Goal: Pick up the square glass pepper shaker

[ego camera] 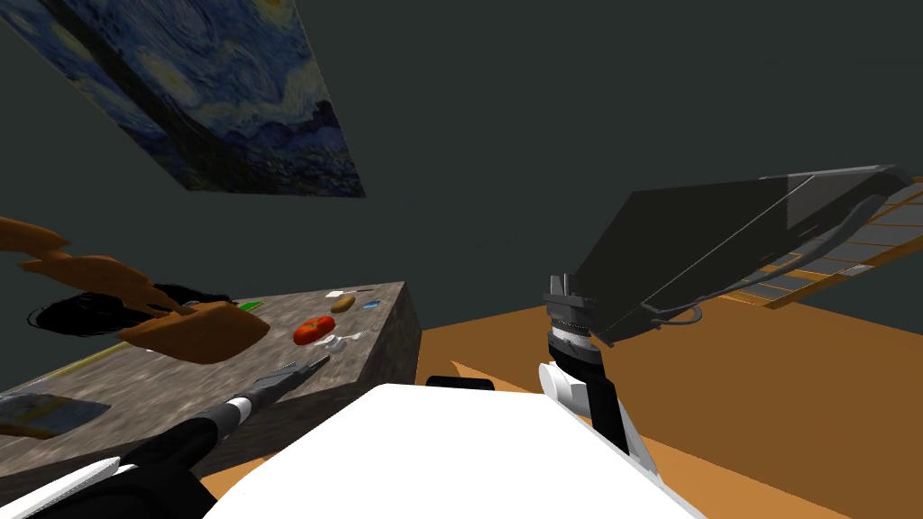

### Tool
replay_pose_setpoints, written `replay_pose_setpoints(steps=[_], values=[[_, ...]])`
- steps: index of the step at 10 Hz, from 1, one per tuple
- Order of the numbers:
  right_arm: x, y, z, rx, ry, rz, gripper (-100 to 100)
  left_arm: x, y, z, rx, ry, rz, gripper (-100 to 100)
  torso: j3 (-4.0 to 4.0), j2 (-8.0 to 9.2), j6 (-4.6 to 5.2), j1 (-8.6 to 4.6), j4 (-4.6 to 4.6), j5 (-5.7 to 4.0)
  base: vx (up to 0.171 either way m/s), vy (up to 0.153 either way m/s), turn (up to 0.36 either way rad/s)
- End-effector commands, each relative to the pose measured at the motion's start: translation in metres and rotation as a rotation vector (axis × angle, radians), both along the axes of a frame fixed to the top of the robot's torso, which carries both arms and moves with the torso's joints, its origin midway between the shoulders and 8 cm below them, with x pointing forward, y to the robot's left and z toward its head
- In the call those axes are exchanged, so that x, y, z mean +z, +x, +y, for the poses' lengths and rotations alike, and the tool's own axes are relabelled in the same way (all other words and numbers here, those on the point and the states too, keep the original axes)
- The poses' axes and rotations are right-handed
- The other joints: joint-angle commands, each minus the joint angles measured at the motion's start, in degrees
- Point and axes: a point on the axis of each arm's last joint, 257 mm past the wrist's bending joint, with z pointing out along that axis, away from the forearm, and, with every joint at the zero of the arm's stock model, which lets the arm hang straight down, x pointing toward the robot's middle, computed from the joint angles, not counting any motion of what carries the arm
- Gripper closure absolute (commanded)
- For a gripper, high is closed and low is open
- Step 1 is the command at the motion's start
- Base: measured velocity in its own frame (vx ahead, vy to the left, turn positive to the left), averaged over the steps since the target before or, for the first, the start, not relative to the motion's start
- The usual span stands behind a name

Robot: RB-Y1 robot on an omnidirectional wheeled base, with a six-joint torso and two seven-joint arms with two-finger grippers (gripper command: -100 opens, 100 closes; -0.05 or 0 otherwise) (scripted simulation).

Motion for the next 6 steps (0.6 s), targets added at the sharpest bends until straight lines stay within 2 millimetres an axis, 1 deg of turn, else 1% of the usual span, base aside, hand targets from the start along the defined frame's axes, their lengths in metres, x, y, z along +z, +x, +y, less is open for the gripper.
replay_pose_setpoints(steps=[1, 6], values=[[0.000, 0.000, 0.000, 0.000, 0.000, 0.000, 0, 0.002, -0.014, 0.004, 0.013, 0.002, 0.023, -100, 0.00, 0.00, 0.00, 0.00, 0.00, 0.00, -0.005, 0.014, 0.052], [0.000, 0.000, 0.000, 0.000, 0.000, 0.000, 0, 0.009, -0.059, 0.018, 0.062, 0.008, 0.114, -100, 0.04, 0.06, -0.01, -0.03, 0.02, -0.01, -0.012, 0.014, 0.062]])
